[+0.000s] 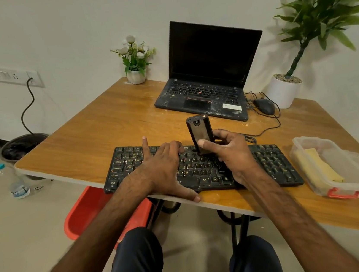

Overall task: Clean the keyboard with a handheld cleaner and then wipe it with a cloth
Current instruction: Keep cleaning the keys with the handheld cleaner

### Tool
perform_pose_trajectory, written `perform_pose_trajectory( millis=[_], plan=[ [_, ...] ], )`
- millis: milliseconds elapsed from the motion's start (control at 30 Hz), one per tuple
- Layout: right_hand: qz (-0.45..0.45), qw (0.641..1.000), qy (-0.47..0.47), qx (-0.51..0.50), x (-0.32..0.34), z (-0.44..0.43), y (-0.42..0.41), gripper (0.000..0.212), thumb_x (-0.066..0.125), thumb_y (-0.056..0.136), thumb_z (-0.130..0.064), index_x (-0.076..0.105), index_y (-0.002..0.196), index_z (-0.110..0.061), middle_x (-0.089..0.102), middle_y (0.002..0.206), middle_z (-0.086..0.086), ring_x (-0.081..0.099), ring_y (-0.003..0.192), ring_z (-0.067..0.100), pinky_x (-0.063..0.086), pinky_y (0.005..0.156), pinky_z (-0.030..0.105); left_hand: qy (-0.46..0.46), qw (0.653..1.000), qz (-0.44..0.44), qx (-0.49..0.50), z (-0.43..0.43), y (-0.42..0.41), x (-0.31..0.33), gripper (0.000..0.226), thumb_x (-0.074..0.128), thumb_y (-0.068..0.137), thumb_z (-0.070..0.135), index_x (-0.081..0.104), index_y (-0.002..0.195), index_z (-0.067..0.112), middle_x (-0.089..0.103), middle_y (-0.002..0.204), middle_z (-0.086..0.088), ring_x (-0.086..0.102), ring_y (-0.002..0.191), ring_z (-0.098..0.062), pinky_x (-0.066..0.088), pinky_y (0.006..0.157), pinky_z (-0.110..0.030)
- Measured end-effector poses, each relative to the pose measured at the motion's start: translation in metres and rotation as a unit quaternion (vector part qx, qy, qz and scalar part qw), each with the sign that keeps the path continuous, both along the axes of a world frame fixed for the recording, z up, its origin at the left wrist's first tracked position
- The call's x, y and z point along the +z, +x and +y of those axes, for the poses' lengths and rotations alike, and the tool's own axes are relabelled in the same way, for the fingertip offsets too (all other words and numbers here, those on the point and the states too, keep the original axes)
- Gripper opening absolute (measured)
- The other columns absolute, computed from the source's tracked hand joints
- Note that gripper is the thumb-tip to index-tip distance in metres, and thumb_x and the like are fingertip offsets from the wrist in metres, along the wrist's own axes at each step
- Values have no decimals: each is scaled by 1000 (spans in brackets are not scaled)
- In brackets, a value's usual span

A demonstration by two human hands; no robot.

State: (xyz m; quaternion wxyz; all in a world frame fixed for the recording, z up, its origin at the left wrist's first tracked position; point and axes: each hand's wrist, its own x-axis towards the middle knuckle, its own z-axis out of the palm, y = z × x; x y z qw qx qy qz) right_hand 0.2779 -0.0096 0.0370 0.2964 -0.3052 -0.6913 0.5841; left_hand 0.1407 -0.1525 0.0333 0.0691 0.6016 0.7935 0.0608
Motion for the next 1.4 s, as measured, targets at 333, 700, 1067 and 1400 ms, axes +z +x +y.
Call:
perform_pose_trajectory(
  millis=[333,700,1067,1400],
  plan=[
    [6,1000,27,-4,0,2,2,40,76,84,-14,63,121,-22,72,103,-8,70,83,2,48,67,20,-12,1000,-13,-1,-2,3,5,135,65,55,89,12,151,11,25,159,-4,17,152,-20,-20,110,-73],
    [45,996,75,-6,-6,4,1,44,79,81,-14,65,123,-14,67,116,-4,61,107,1,51,76,12,271,940,-203,49,28,33,-3,66,53,98,50,35,147,11,61,137,-3,53,132,-17,-2,125,-47],
    [-14,988,129,88,10,18,12,37,79,78,-12,70,114,-16,69,115,-6,59,108,-1,50,81,18,318,921,-203,92,38,20,10,48,67,92,43,60,132,16,73,113,-2,68,93,-13,56,80,-29],
    [9,994,47,97,6,22,20,40,78,80,-11,69,119,-13,72,114,1,65,111,19,56,87,31,273,944,-170,78,37,12,12,47,61,96,43,57,135,16,71,120,-3,69,98,-17,57,83,-41]
  ],
)
